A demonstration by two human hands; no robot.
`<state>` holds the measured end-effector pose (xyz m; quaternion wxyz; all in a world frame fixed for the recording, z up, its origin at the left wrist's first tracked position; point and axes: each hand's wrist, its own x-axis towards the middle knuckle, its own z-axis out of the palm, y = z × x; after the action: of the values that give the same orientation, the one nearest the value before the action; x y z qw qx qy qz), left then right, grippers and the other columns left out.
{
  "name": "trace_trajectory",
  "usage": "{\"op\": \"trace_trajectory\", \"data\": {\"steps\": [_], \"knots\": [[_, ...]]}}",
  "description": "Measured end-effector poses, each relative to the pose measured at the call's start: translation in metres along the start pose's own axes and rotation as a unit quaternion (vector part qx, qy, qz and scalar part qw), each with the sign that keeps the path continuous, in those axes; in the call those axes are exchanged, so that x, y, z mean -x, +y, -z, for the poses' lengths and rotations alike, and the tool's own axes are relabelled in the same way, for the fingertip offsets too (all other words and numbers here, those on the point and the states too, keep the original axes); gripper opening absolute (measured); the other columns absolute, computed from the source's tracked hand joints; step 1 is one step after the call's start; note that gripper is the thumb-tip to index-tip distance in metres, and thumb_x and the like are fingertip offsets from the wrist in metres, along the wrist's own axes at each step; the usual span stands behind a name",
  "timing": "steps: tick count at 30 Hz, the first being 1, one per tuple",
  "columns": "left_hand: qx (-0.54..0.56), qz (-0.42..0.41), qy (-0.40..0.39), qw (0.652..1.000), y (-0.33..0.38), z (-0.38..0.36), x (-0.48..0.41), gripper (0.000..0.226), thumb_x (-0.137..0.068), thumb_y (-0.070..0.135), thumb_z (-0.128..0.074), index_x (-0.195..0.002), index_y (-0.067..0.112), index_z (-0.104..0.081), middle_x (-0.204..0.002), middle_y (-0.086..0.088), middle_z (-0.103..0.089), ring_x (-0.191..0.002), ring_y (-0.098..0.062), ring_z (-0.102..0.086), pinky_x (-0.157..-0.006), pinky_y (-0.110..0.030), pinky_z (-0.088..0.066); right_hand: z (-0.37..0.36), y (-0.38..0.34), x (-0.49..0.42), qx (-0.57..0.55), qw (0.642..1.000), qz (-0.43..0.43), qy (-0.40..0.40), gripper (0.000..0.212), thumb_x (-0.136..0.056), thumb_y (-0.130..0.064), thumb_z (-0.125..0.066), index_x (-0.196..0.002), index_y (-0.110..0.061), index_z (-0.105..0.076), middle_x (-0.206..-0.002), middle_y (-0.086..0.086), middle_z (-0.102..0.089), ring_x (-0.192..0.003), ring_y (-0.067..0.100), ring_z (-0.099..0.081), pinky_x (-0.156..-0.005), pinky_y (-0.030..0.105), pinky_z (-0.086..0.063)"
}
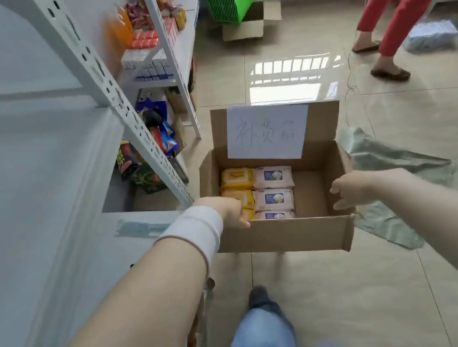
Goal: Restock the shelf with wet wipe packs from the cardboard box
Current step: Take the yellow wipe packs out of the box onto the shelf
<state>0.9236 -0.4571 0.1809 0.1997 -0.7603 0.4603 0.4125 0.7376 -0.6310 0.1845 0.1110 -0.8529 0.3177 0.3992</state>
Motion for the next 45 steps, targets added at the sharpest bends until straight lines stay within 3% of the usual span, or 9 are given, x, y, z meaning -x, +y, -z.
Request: {"op": "trace_trajectory", "data": {"steps": [10,17,21,25,30,32,36,41,45], "knots": [[0.107,0.02,-0.089,0.99,-0.021,-0.006,-0.173,0.051,-0.092,0.042,-0.047,-0.136,0.017,-0.038,-0.138,-0.007,-0.048,-0.122,-0.026,-0.049,-0.101,-0.038,-0.041,-0.054,0.003,-0.171,-0.194,0.972,0.018,-0.133,0.049,-0.088,-0.041,-0.055,-0.129,-0.014,-0.048,-0.13,0.007,-0.056,-0.116,0.024,-0.054,-0.097,0.034,-0.045],[0.228,0.083,-0.085,0.966,-0.048,-0.008,-0.244,0.062,-0.089,0.044,-0.053,-0.141,0.016,-0.031,-0.142,-0.012,-0.039,-0.127,-0.029,-0.044,-0.105,-0.041,-0.038,-0.063,-0.033,-0.243,-0.291,0.932,0.04,-0.211,0.059,-0.09,-0.04,-0.053,-0.139,-0.014,-0.035,-0.141,0.007,-0.046,-0.128,0.022,-0.045,-0.105,0.031,-0.037],[0.353,0.129,-0.025,0.926,-0.07,-0.017,-0.368,0.074,-0.087,0.041,-0.058,-0.145,0.015,-0.022,-0.146,-0.015,-0.032,-0.132,-0.031,-0.036,-0.11,-0.044,-0.032,-0.094,-0.068,-0.347,-0.417,0.887,0.063,-0.188,0.062,-0.088,-0.038,-0.057,-0.141,-0.016,-0.032,-0.142,0.003,-0.045,-0.129,0.019,-0.045,-0.104,0.03,-0.037],[0.439,0.217,0.068,0.869,-0.09,-0.038,-0.497,0.082,-0.087,0.034,-0.06,-0.147,0.011,-0.009,-0.149,-0.016,-0.024,-0.136,-0.033,-0.029,-0.111,-0.044,-0.028,-0.141,-0.114,-0.461,-0.576,0.799,-0.038,-0.171,0.054,-0.089,-0.035,-0.058,-0.134,-0.012,-0.04,-0.134,0.009,-0.052,-0.122,0.025,-0.05,-0.098,0.032,-0.043],[0.449,0.272,0.151,0.838,-0.093,-0.057,-0.57,0.088,-0.083,0.041,-0.063,-0.144,0.008,-0.009,-0.143,-0.019,-0.029,-0.132,-0.035,-0.032,-0.108,-0.04,-0.028,-0.185,-0.173,-0.514,-0.559,0.804,-0.168,-0.113,0.093,-0.076,-0.047,-0.069,-0.144,-0.011,-0.016,-0.143,0.015,-0.022,-0.135,0.031,-0.018,-0.112,0.036,-0.02],[0.452,0.275,0.198,0.825,-0.089,-0.061,-0.572,0.089,-0.079,0.041,-0.067,-0.142,0.008,-0.013,-0.14,-0.019,-0.032,-0.129,-0.036,-0.035,-0.107,-0.041,-0.031,-0.188,-0.188,-0.511,-0.55,0.806,-0.206,-0.08,0.103,-0.071,-0.051,-0.071,-0.145,-0.013,-0.01,-0.144,0.014,-0.019,-0.136,0.03,-0.017,-0.113,0.037,-0.015],[0.472,0.258,0.256,0.803,-0.092,-0.065,-0.559,0.095,-0.071,0.037,-0.076,-0.14,0.009,-0.017,-0.14,-0.017,-0.036,-0.129,-0.033,-0.038,-0.106,-0.041,-0.034,-0.179,-0.192,-0.515,-0.604,0.743,-0.29,-0.015,0.09,-0.068,-0.053,-0.073,-0.135,-0.012,-0.03,-0.137,0.014,-0.039,-0.128,0.03,-0.035,-0.107,0.04,-0.028],[0.496,0.227,0.225,0.807,-0.102,-0.053,-0.55,0.084,-0.061,0.043,-0.082,-0.124,0.007,-0.041,-0.123,-0.008,-0.054,-0.112,-0.022,-0.053,-0.084,-0.025,-0.042,-0.169,-0.176,-0.51,-0.572,0.789,-0.209,-0.082,0.063,-0.068,-0.066,-0.064,-0.104,-0.015,-0.059,-0.105,0.005,-0.067,-0.103,0.026,-0.061,-0.091,0.04,-0.047],[0.55,0.167,0.193,0.795,-0.106,-0.041,-0.54,0.046,-0.067,0.034,-0.08,-0.1,0.019,-0.051,-0.102,0.005,-0.061,-0.098,-0.014,-0.058,-0.085,-0.029,-0.048,-0.156,-0.166,-0.504,-0.625,0.763,-0.149,-0.066,0.041,-0.069,-0.054,-0.071,-0.091,-0.02,-0.066,-0.1,0.003,-0.07,-0.099,0.023,-0.062,-0.089,0.039,-0.05]]}}
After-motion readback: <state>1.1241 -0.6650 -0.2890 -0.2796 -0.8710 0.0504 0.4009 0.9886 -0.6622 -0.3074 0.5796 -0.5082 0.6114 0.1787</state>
